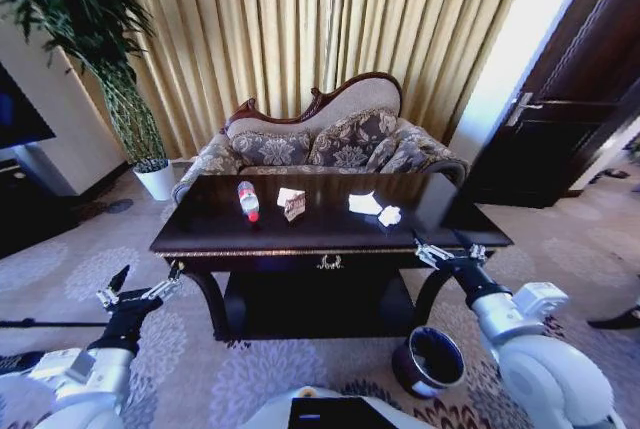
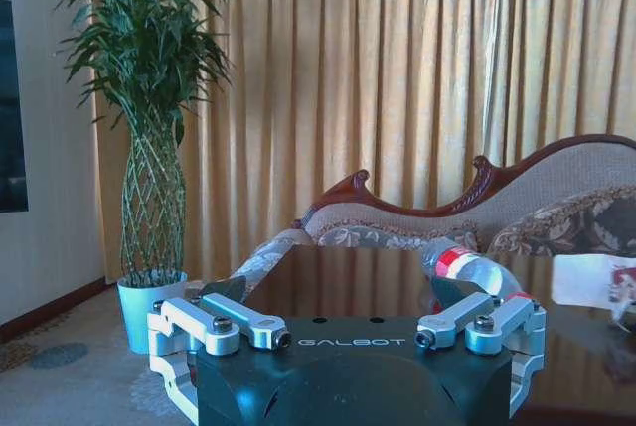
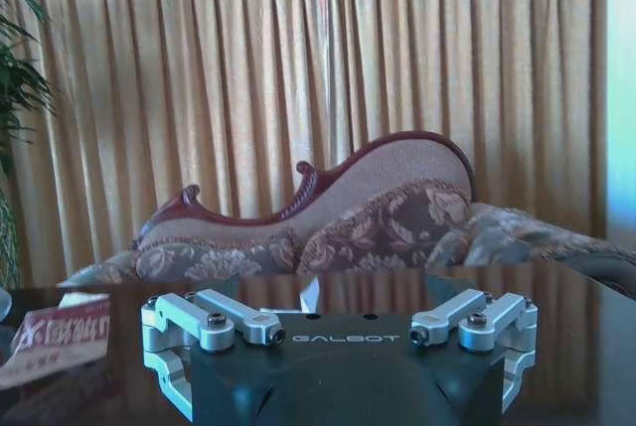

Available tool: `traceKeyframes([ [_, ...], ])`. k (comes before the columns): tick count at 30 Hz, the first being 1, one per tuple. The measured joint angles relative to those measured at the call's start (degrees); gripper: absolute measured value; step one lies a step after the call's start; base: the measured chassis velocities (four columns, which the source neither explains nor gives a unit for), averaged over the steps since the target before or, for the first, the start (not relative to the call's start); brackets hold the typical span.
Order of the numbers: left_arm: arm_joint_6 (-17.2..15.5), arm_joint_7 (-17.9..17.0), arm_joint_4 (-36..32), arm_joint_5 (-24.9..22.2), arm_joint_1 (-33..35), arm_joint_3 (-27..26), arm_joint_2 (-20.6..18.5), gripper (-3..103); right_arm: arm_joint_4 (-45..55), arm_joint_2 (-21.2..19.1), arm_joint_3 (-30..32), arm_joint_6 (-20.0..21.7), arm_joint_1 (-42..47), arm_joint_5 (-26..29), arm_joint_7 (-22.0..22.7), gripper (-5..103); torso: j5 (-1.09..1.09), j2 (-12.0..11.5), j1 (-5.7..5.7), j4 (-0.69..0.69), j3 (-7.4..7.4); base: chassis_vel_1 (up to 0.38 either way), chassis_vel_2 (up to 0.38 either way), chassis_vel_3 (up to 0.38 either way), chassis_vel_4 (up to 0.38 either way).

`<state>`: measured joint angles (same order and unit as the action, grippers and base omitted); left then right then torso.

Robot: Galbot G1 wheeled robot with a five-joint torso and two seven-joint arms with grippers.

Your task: Move to the front of the table and place the trash on the table into the trash bin.

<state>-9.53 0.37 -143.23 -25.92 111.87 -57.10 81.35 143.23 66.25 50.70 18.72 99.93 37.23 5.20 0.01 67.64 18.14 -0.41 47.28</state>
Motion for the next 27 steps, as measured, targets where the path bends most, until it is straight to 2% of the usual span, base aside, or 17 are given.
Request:
traceKeyframes([
  [8,0.14,-0.04,0.00,0.03,0.10,0.02,0.10,100,0.00,0.20,-0.10,-0.56,0.01,-0.23,-0.13,100,-0.02,0.05,-0.10,-0.02,-0.04,-0.027,0.041,0.029,-0.043],
  [15,0.43,-0.15,0.00,0.39,0.25,0.03,0.14,100,0.01,0.46,0.04,0.92,-0.09,0.24,-0.13,100,-0.01,0.04,-0.09,-0.01,-0.03,0.015,-0.022,-0.013,0.025],
  [27,1.13,-0.16,0.00,1.05,0.64,0.20,0.37,100,0.01,0.68,0.26,1.11,-0.08,0.38,-0.13,100,-0.01,0.03,-0.06,-0.02,-0.02,0.000,0.000,0.000,0.000],
])
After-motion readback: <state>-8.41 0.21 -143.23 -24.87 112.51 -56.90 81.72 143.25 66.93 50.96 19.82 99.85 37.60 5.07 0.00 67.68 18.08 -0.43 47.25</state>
